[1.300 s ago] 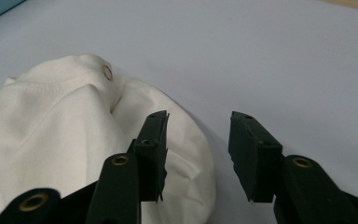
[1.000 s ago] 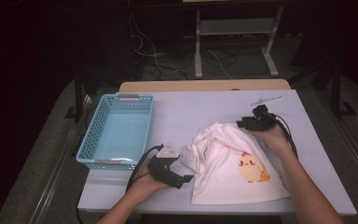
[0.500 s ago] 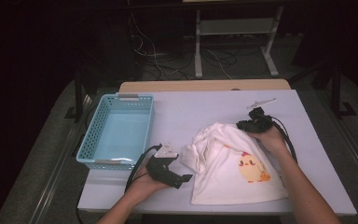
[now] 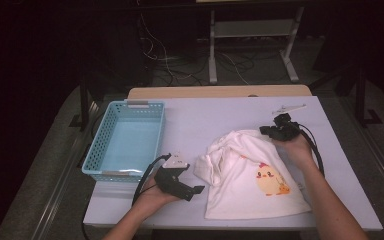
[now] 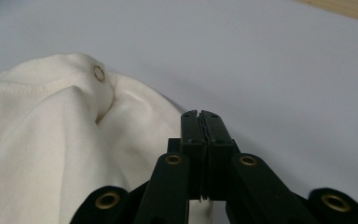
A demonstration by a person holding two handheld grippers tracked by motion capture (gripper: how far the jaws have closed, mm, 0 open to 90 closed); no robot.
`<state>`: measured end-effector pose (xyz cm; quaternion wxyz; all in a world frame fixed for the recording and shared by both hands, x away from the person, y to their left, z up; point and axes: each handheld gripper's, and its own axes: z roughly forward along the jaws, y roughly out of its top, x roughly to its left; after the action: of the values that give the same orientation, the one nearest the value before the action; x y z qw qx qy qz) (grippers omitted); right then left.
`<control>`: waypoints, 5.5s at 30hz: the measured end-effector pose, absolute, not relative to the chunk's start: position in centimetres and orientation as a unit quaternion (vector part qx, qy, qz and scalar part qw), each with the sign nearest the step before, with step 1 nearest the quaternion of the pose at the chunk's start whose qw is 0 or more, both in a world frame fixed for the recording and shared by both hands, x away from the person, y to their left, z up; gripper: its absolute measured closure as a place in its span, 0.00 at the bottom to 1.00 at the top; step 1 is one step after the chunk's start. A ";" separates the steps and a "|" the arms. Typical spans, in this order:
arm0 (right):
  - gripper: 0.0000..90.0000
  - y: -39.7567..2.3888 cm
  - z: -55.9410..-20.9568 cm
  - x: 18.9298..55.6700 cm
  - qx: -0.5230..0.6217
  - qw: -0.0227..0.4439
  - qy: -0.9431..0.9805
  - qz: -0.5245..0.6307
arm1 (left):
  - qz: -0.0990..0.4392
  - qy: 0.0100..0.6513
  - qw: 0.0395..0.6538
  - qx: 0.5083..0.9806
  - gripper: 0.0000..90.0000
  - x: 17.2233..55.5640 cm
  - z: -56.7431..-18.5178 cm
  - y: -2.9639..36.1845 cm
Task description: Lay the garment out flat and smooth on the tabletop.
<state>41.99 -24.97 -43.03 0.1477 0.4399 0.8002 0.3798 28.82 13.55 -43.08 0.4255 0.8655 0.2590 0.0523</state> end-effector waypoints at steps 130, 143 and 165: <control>0.85 -36.8 -40.7 36.5 0.537 0.177 0.721 0.402 | 0.051 0.259 0.421 0.867 0.09 28.8 -43.2 13.3; 0.68 -32.6 -38.8 36.5 0.473 0.109 0.755 0.442 | 0.050 0.259 0.421 0.868 0.09 28.9 -43.3 13.2; 0.96 -29.8 -39.5 34.7 0.425 0.098 0.786 0.437 | 0.053 0.261 0.423 0.866 0.09 28.7 -43.2 13.4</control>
<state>34.68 -29.84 -39.52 0.0980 0.4252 0.7863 0.4373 28.69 13.36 -43.20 0.4226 0.8664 0.2606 0.0533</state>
